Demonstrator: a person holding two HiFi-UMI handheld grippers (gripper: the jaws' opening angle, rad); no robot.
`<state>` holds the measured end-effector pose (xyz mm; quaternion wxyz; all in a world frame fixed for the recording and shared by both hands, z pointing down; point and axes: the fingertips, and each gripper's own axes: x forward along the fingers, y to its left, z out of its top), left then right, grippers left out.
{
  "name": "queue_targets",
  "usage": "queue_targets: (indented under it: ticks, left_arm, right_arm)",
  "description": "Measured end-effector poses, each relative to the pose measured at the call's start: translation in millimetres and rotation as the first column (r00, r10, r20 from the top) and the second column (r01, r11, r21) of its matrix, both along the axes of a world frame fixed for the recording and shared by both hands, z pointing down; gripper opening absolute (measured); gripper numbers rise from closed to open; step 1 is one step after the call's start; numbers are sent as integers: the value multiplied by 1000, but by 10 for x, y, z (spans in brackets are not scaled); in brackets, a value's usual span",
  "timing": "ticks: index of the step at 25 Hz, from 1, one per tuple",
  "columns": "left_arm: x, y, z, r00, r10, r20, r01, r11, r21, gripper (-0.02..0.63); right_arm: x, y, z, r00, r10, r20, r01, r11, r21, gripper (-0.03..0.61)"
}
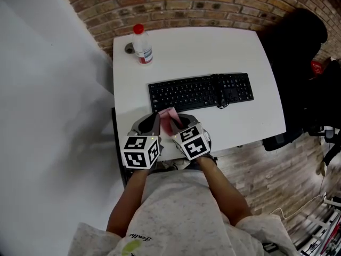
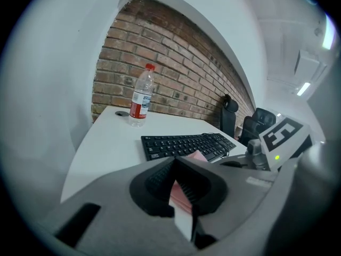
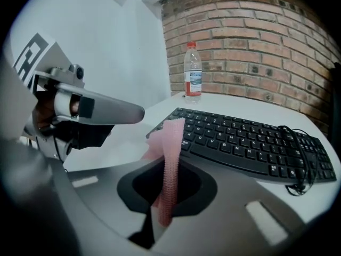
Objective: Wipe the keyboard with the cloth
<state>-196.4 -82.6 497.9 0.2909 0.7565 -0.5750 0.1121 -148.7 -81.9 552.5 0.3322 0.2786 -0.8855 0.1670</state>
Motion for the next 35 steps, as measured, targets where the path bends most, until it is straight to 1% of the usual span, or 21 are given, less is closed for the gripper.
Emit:
queue_targets:
  ticks: [9, 17, 35]
  left_arm:
    - [146, -81, 6, 1000, 6, 3, -6, 1000, -9, -3]
    - [206, -138, 16, 1000, -17, 9, 17, 1000, -22, -3]
    - [773, -247, -10, 999, 31, 22, -31, 999, -28, -3]
  right_arm:
    - [198, -107, -1, 1000, 29, 9, -29, 1000, -1, 25]
    - [376, -167, 13, 999, 46, 7, -46, 999, -5, 25]
    - [945, -319, 2, 995, 102, 15, -102, 995, -13, 23]
